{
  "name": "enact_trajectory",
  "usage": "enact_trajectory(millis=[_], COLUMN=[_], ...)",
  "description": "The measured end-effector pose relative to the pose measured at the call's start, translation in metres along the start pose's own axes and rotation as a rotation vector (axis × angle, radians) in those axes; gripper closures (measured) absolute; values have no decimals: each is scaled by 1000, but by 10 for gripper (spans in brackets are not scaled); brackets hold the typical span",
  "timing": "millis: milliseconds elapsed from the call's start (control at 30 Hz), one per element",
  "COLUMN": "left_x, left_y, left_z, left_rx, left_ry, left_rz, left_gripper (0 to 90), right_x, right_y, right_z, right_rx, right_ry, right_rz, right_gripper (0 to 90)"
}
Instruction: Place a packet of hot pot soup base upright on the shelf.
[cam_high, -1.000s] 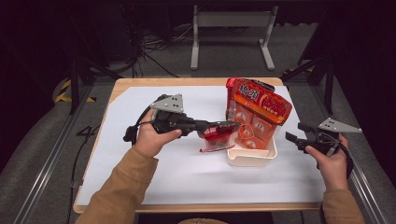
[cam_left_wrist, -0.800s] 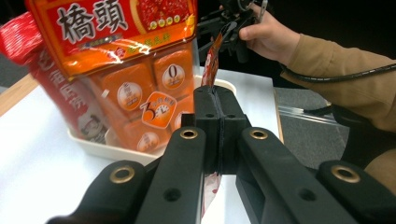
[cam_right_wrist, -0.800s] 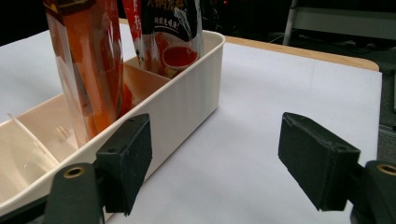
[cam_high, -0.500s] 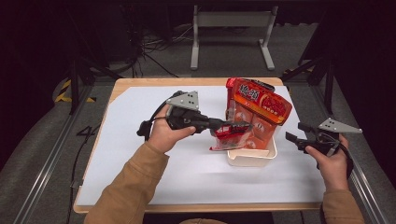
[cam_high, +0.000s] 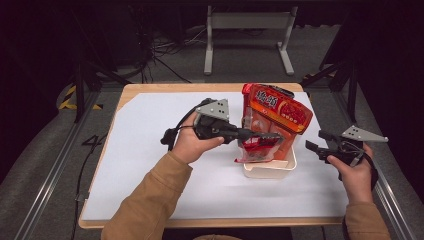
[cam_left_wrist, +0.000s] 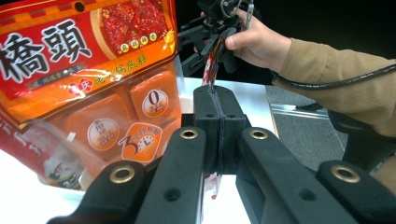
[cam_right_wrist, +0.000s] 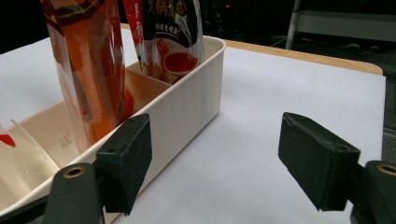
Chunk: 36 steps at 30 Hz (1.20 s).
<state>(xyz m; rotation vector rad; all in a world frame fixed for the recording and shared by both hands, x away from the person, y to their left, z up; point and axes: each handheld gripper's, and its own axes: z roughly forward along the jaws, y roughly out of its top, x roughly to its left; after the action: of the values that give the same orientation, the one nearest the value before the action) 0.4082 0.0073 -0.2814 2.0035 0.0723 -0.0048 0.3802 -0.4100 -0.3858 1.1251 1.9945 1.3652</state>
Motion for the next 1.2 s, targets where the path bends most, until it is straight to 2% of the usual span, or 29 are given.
enact_trajectory(millis=[333,667,1200], left_x=[1,1,4], left_y=[7,7,-6], left_z=[18,34,59], left_rx=[-17,-24,-14], left_ry=[-20,-34,-39], left_rz=[28,33,36], left_gripper=[900,900,900], right_x=[-2,-2,-4], right_y=[-1,-1,-2], right_z=[-1,-1,-2], right_rx=[-6,-5,-5], right_ry=[0,2,2], right_rz=[7,9,14], right_gripper=[265,265,264])
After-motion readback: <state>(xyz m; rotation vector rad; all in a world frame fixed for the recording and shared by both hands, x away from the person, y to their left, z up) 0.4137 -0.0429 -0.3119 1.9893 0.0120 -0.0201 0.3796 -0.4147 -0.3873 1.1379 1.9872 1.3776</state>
